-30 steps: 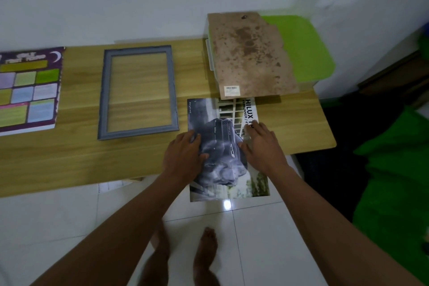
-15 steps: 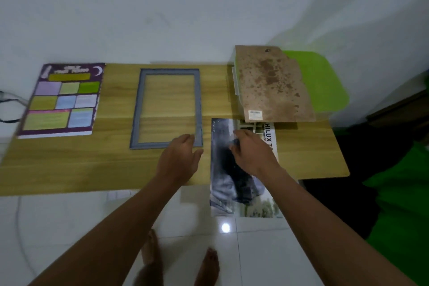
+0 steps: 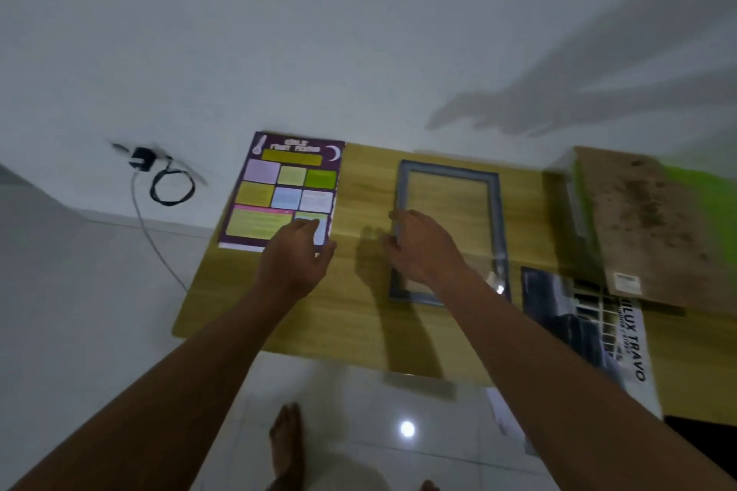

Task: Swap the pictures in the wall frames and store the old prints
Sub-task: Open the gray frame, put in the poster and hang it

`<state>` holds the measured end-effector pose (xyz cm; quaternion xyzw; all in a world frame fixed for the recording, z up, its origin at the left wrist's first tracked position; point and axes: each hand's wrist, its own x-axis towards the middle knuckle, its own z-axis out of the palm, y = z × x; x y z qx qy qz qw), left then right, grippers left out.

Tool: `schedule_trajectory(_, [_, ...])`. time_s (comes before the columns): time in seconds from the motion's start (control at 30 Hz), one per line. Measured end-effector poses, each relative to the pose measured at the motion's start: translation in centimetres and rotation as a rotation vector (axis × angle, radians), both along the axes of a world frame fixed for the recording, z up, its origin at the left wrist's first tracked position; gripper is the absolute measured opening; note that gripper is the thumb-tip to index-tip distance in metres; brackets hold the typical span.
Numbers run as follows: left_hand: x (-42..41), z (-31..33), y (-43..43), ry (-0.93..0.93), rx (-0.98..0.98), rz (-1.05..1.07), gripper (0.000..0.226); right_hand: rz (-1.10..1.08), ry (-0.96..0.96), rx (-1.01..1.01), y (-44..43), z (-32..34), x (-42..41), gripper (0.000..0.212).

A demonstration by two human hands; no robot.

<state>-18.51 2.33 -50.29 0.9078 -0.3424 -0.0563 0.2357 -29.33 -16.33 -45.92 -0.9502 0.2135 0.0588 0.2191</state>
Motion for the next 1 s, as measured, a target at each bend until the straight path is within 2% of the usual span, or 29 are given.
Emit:
schedule_trajectory(0.13, [6.9,-0.7,3.5,0.021,-0.017,0.037,0.048,-0.047,0.03,0.007,3.3,-1.9,6.5,0.042])
schedule_trajectory(0.33, [15.7,-2.3,5.8,0.07,0.045,0.048,0.051,-0.145,0.059,0.039,5.3,-5.3,14.8,0.03])
schedule_trajectory(0.4, [17.5,-3.1,6.4,0.08,0.071,0.048,0.05,-0.192,0.074,0.037,5.8,-6.4,16.4,0.033])
schedule_trajectory(0.6, [19.6,-5.2,7.0,0.142,0.12,0.107,0.056,-0.314,0.131,0.029,7.2,-8.7,18.3,0.05])
schedule_trajectory(0.83, [20.6,-5.9,6.3,0.225,0.062,0.202,0.053,-0.495,0.008,0.138,7.9,-10.1,19.8,0.041])
schedule_trajectory(1.0, [20.7,-5.4,6.2,0.232,0.039,0.243,0.049,-0.535,-0.013,0.192,8.1,-10.6,20.4,0.047])
